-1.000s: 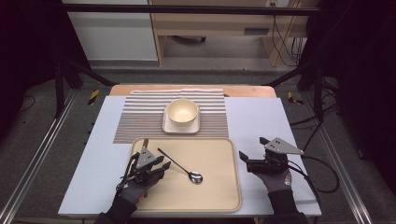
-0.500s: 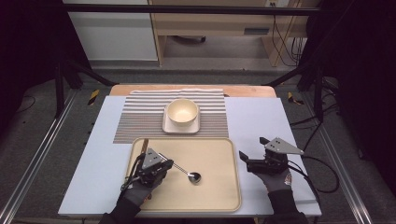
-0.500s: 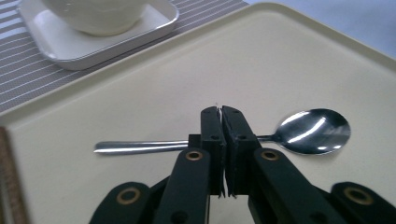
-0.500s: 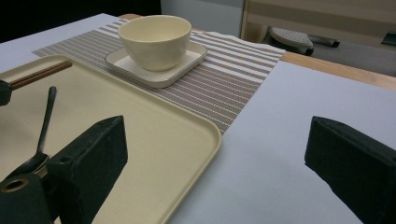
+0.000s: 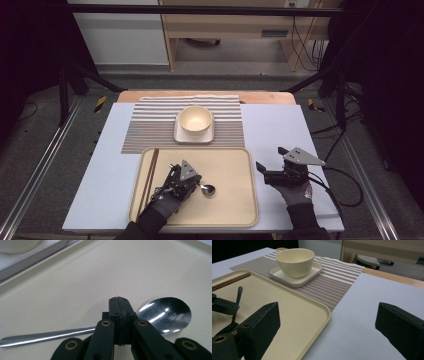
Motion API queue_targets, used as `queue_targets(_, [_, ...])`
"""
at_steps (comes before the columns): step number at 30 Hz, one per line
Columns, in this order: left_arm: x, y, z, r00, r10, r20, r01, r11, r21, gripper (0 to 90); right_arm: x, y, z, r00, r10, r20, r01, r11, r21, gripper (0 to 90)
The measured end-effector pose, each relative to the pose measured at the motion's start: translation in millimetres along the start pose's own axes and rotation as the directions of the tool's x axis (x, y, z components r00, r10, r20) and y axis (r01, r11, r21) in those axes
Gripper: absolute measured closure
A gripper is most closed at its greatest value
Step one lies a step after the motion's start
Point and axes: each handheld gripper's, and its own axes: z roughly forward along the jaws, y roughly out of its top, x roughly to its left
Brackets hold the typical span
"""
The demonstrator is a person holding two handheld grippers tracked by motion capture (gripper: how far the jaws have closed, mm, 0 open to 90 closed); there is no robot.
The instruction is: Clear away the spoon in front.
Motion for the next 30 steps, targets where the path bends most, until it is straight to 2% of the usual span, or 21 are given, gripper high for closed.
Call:
queue_targets(5, [-2.6,-0.7,5.6,0.9999,0.005,0.014,-0.006,0.9998,0.017,89.3,0.1,0.1,-0.3,1.0,0.0,0.0,0.0,1.0,0.0,6.3])
queue_targets(11, [-4.7,-2.8,1.7,0.9991,0.02,0.038,-0.021,0.9995,0.026,89.3,-0.6,0.5,-1.1,1.0,-0.002,0.0,0.002,1.0,-0.004,6.3])
queue_targets(20, [-6.2,-14.0,-12.4,0.9958,0.05,0.076,-0.053,0.9979,0.038,89.3,-0.5,0.4,-1.2,1.0,-0.002,0.0,0.002,1.0,-0.006,6.3])
queue_targets(30, [1.7,-31.8,-33.3,0.9952,0.053,0.082,-0.058,0.9968,0.055,89.3,-0.1,0.0,-0.7,1.0,-0.004,-0.003,0.004,1.0,-0.003,6.3])
